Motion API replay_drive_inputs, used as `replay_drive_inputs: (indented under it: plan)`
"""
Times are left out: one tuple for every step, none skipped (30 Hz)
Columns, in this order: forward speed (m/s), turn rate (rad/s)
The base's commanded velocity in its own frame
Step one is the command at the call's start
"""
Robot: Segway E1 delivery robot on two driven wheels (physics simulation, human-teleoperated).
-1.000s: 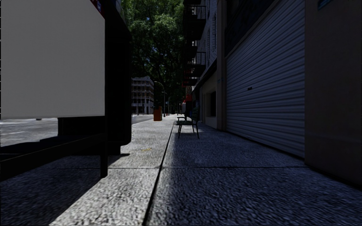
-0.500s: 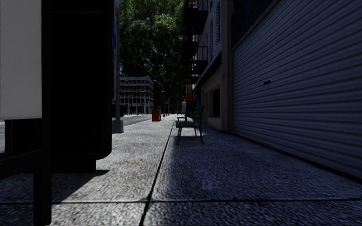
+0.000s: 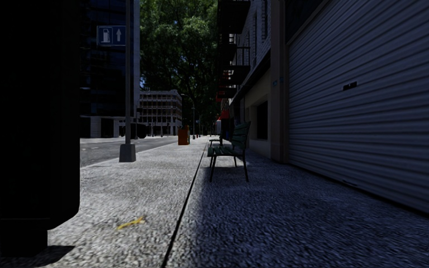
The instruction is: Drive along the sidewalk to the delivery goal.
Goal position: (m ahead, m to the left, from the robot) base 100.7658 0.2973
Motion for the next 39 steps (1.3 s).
replay_drive_inputs:
  plan:
    - [2.0,0.11]
    - [2.0,0.11]
    - [2.0,0.11]
    - [2.0,0.14]
    - [2.0,0.18]
    - [2.0,0.26]
    - [2.0,0.26]
    - [2.0,0.29]
    - [2.0,0.31]
    - [2.0,0.35]
    - [2.0,0.44]
    - [2.0,0.47]
    - [2.0,0.49]
    - [2.0,0.49]
    - [2.0,0.49]
    - [2.0,0.5]
    - [2.0,0.5]
    - [2.0,0.5]
    - [2.0,0.5]
    - [2.0,0.5]
    - [2.0,0.51]
    - [2.0,0.51]
    - [2.0,0.53]
    - [2.0,0.55]
    - [2.0,0.6]
    - [2.0,0.6]
    - [2.0,0.61]
    - [2.0,0.62]
    - [2.0,0.62]
    - [2.0,0.62]
    - [2.0,0.68]
    - [2.0,0.69]
    - [2.0,0.69]
    - [2.0,0.7]
    - [2.0,0.53]
    - [2.0,0.14]
    - [2.0,0.14]
    - [2.0,0.0]
    - [2.0,0.0]
